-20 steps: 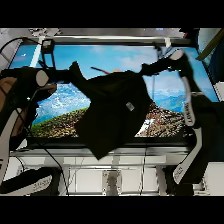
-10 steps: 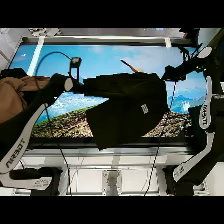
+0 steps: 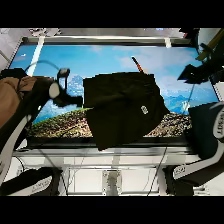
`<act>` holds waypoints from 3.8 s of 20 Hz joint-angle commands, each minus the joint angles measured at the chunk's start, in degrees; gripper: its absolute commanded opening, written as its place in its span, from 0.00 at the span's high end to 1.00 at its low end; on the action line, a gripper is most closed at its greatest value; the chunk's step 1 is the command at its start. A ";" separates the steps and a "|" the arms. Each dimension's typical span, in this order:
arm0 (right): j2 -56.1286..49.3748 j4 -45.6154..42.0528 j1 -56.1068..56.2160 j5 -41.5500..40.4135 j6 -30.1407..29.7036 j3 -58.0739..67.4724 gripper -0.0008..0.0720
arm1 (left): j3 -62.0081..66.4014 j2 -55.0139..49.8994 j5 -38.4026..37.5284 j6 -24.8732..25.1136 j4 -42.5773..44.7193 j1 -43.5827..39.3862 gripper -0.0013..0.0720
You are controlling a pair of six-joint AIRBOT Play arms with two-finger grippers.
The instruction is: Fold the clothes and pants, and hang the long-sleeved shirts on hangers.
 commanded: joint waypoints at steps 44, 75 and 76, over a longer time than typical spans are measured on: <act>17.38 14.73 -9.81 -28.50 -13.44 -60.41 0.33 | -37.38 11.15 21.90 29.42 -61.44 -1.38 0.97; 30.73 14.95 -4.28 -14.03 -14.82 -52.92 0.96 | -14.53 11.91 -14.47 19.85 -15.39 -1.16 0.97; 33.77 15.13 -4.28 -13.81 -14.23 -52.92 0.96 | -12.04 12.57 -17.31 19.85 -13.90 -1.16 0.97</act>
